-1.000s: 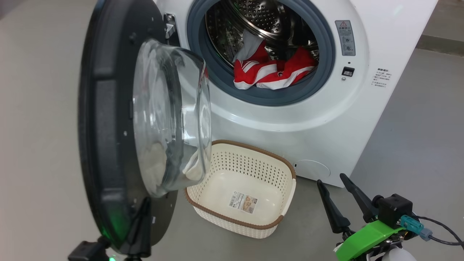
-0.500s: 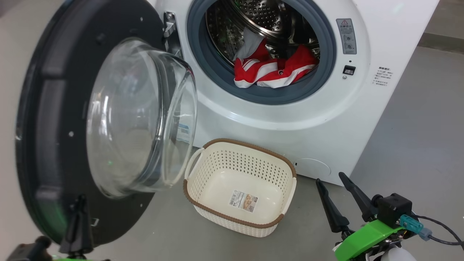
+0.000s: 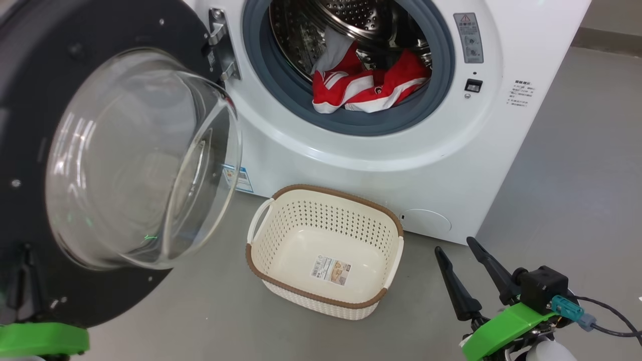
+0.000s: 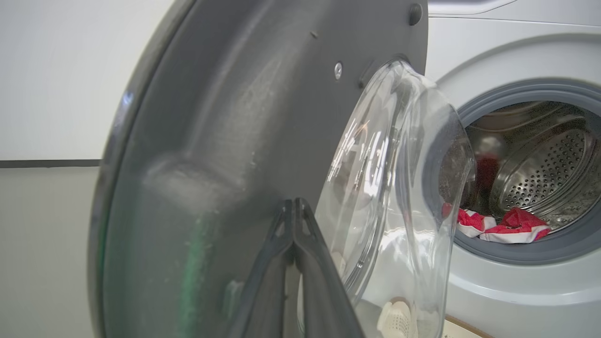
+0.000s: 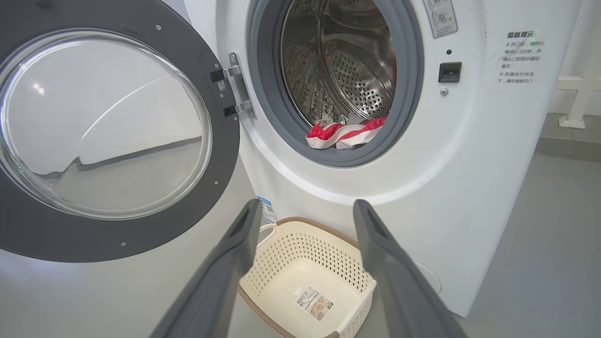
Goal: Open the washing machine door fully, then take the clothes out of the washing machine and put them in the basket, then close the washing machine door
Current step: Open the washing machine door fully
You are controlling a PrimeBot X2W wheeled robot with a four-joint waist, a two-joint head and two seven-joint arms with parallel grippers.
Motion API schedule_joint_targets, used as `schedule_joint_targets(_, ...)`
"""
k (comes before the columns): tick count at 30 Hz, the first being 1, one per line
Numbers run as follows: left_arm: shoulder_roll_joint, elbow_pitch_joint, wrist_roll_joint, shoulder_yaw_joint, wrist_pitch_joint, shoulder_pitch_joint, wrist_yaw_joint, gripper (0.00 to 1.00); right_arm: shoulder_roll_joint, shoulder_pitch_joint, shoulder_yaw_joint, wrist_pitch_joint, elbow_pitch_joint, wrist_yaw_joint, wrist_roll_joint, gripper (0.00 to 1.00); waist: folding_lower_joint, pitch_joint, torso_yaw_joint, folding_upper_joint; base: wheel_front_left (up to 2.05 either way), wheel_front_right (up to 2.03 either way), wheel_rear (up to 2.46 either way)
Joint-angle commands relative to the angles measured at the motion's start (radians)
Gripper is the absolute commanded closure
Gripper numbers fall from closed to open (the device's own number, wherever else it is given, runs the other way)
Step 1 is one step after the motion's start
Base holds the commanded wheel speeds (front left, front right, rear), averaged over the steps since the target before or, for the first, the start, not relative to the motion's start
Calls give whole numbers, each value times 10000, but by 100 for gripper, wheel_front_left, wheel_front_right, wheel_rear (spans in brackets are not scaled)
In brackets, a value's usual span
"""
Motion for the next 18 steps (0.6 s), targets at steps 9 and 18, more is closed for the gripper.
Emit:
schedule_joint_targets(9,890,988,313,1457,-122,-1475,-132,100,-166,-572,253,-120,-265,16,-141,0,0,325,-207,-1,0,0,0)
schedule_joint_targets(18,1473,2231,643,2251,-122,-2407,-210,100,-182,-844,385,-120,-284,16,-248,0,0,737,-468,-1,0,0,0)
